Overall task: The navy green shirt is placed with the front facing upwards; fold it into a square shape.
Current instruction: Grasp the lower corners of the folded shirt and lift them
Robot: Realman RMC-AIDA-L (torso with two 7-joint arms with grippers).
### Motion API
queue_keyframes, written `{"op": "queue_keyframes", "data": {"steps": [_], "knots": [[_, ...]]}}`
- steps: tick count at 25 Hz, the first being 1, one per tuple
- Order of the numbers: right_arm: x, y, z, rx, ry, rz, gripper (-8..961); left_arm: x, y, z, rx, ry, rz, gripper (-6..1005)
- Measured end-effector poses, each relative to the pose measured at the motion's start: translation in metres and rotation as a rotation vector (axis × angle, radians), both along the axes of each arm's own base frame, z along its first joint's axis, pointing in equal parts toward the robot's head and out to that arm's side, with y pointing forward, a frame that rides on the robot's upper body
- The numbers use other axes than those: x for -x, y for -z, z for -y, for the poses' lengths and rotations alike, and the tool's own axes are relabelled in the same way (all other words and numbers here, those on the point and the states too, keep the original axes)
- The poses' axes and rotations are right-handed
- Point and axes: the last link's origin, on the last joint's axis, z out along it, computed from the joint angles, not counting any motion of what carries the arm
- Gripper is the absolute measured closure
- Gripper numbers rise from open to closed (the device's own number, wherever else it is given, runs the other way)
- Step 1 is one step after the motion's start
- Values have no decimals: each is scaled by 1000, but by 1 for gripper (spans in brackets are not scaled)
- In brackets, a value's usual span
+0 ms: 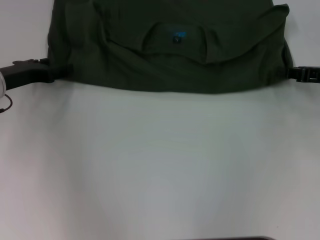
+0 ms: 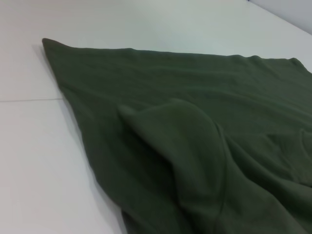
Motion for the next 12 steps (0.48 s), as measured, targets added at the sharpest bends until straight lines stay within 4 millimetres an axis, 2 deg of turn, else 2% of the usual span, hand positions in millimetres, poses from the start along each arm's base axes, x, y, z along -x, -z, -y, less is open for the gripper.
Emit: {"op": "queue_keyframes", "data": {"steps": [4, 10, 12], "knots": [[0, 0, 0, 0, 0, 0, 910, 0, -1, -1, -7, -1, 1, 255], [0, 0, 0, -2, 1, 3, 910, 2, -3, 0, -7, -2, -5, 495], [-1, 0, 0, -3, 1, 3, 910, 3, -3, 1, -6, -5, -6, 496]]}}
